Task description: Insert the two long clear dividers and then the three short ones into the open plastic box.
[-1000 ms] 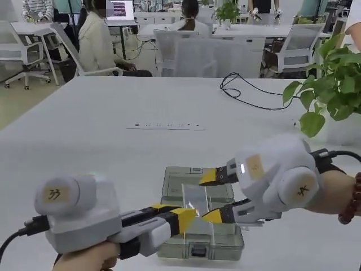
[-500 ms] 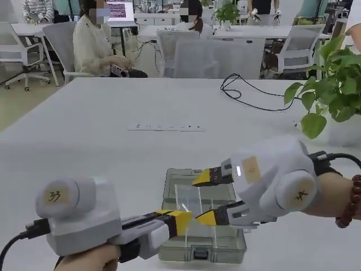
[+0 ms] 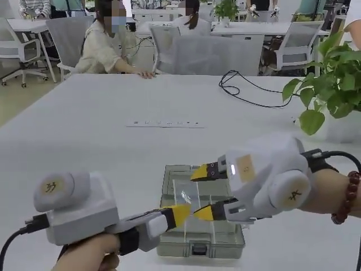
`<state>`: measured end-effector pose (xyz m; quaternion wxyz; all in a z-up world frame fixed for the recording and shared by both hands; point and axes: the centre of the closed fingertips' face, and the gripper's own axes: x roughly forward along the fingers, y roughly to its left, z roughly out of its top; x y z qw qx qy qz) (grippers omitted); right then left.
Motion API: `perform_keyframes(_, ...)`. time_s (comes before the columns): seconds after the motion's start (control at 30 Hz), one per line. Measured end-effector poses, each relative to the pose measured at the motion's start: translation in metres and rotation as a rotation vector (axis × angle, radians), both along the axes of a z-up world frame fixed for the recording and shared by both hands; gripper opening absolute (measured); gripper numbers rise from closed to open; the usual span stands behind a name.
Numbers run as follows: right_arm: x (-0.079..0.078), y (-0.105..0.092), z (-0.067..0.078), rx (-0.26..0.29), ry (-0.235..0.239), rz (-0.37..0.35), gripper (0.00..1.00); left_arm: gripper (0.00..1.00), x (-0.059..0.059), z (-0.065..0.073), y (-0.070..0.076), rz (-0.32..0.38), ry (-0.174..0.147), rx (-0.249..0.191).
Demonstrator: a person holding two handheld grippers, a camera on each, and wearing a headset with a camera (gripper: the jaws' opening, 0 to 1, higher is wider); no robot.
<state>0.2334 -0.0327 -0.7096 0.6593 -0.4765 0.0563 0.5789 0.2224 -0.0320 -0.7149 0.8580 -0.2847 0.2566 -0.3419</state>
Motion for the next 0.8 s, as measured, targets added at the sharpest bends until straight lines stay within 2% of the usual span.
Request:
perform_keyframes(0.2,0.003,-0.002,0.003,0.023,0.029,-0.022,0.33,0.00,0.001,0.004,0.000,0.007,-0.005,-0.012)
perform_keyframes(0.27,0.003,-0.002,0.004,0.031,0.038,-0.027,0.34,0.00,0.000,0.004,0.000,0.006,-0.013,-0.003)
perform_keyframes(0.37,0.002,-0.003,0.004,0.041,0.069,-0.038,0.32,0.00,0.001,-0.003,0.003,-0.008,-0.038,0.088)
perform_keyframes(0.5,0.001,-0.004,0.006,0.072,0.134,-0.051,0.32,0.00,-0.001,-0.009,0.005,-0.048,-0.102,0.204)
perform_keyframes(0.53,-0.002,-0.004,0.006,0.082,0.163,-0.045,0.32,0.00,-0.002,-0.012,0.006,-0.059,-0.125,0.250)
perform_keyframes(0.57,-0.004,-0.003,0.007,0.090,0.186,-0.039,0.32,0.00,-0.003,-0.014,0.007,-0.071,-0.140,0.277)
perform_keyframes(0.63,-0.008,-0.002,0.009,0.106,0.216,-0.031,0.33,0.00,-0.006,-0.016,0.005,-0.103,-0.170,0.320)
perform_keyframes(0.8,-0.018,0.002,0.013,0.144,0.334,-0.019,0.33,0.00,-0.010,-0.018,0.002,-0.153,-0.224,0.366)
